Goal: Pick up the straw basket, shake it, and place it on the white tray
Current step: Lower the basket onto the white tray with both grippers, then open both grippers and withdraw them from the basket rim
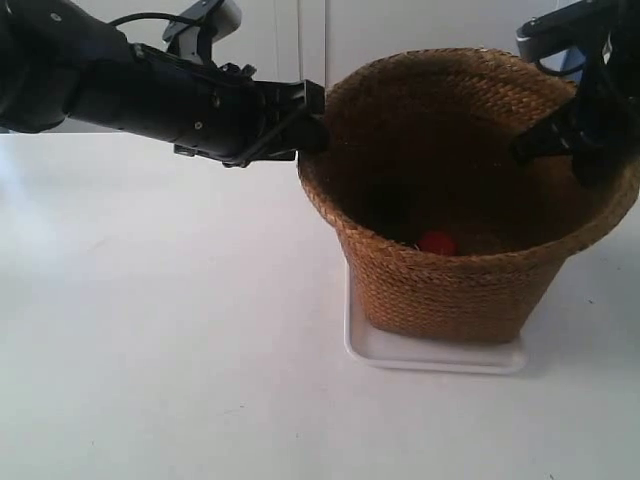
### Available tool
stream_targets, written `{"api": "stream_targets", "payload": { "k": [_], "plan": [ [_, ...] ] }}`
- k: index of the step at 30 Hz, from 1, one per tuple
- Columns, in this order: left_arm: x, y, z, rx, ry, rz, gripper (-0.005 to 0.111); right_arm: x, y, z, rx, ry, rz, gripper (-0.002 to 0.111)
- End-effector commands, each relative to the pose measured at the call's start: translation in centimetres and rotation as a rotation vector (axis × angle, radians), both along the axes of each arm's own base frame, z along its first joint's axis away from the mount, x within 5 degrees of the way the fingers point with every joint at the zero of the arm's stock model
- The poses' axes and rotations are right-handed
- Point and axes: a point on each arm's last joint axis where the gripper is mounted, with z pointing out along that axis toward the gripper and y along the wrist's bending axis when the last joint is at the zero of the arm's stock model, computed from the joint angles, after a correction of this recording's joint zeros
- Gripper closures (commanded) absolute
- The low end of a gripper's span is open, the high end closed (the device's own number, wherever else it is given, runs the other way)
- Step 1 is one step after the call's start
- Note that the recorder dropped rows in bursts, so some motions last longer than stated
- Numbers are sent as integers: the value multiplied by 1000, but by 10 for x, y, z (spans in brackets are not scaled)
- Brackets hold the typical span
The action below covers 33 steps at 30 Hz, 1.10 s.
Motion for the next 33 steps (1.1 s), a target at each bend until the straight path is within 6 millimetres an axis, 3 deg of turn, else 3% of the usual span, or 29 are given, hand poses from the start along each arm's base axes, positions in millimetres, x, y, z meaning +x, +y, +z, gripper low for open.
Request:
{"api": "stream_targets", "payload": {
  "k": [1, 17, 27, 33],
  "plan": [
    [-3, 0, 4, 10, -20, -36, 50, 0, -8, 0, -62, 10, 4, 72],
    [-6, 1, 9, 28, -48, -49, 47, 7, -3, 2, -19, -72, 40, 45],
    [-15, 8, 33, 19, -143, -28, 47, 14, -1, 6, 5, -161, 59, 44],
    [-23, 13, 46, 36, -201, -37, 47, 12, 0, 21, 15, -258, 79, 44]
  ]
}}
